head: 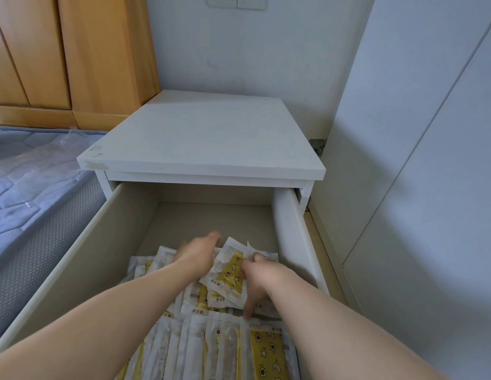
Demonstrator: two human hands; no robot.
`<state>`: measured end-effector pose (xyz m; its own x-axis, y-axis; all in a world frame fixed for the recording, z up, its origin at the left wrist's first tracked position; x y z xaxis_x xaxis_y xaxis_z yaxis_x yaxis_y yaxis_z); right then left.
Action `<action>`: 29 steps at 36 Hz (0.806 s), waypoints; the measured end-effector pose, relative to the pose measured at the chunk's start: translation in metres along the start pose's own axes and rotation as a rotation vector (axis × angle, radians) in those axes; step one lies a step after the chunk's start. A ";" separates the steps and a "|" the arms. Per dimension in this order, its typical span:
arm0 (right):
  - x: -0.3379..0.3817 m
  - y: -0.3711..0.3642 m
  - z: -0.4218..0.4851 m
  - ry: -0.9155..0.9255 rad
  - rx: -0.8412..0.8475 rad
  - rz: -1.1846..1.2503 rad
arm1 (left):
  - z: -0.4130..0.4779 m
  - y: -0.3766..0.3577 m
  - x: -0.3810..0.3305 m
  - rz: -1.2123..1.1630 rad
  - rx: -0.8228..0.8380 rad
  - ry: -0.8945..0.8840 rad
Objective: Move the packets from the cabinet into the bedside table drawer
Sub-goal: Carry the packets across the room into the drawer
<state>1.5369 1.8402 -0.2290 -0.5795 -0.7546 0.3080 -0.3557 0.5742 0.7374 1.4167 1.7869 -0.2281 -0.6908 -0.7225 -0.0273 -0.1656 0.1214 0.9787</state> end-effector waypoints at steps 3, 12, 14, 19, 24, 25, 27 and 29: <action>0.000 0.001 0.000 0.002 -0.010 -0.006 | 0.001 -0.015 -0.016 -0.117 0.118 -0.105; 0.000 0.004 -0.002 -0.012 -0.008 -0.022 | 0.002 -0.009 -0.021 -0.524 0.128 -0.035; 0.000 0.004 -0.003 -0.012 -0.004 -0.026 | 0.006 -0.009 -0.017 -0.499 0.097 0.006; 0.000 0.006 -0.003 -0.009 -0.005 -0.019 | 0.012 -0.020 -0.011 -0.263 0.175 0.069; -0.001 0.007 -0.002 -0.031 -0.006 -0.001 | 0.021 0.003 -0.012 -0.205 -0.004 0.052; -0.002 0.007 -0.002 -0.035 -0.006 0.002 | 0.019 0.010 -0.013 -0.165 -0.044 0.051; -0.002 0.007 -0.002 -0.043 -0.007 0.005 | 0.011 0.021 -0.017 -0.032 -0.085 0.035; -0.002 0.008 -0.001 -0.049 -0.008 0.001 | 0.004 0.028 -0.017 -0.035 -0.086 0.045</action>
<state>1.5361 1.8460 -0.2232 -0.6156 -0.7370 0.2790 -0.3489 0.5723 0.7421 1.4206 1.8053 -0.2014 -0.6531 -0.7553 -0.0542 -0.1265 0.0382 0.9912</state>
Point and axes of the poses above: each hand's wrist, its own z-axis towards the middle knuckle, its own y-axis out of the back of the hand, x = y × z, the point moved 10 cm from there along z, towards the middle knuckle, and after that the axes turned 14 degrees about z, right-handed, at the moved point
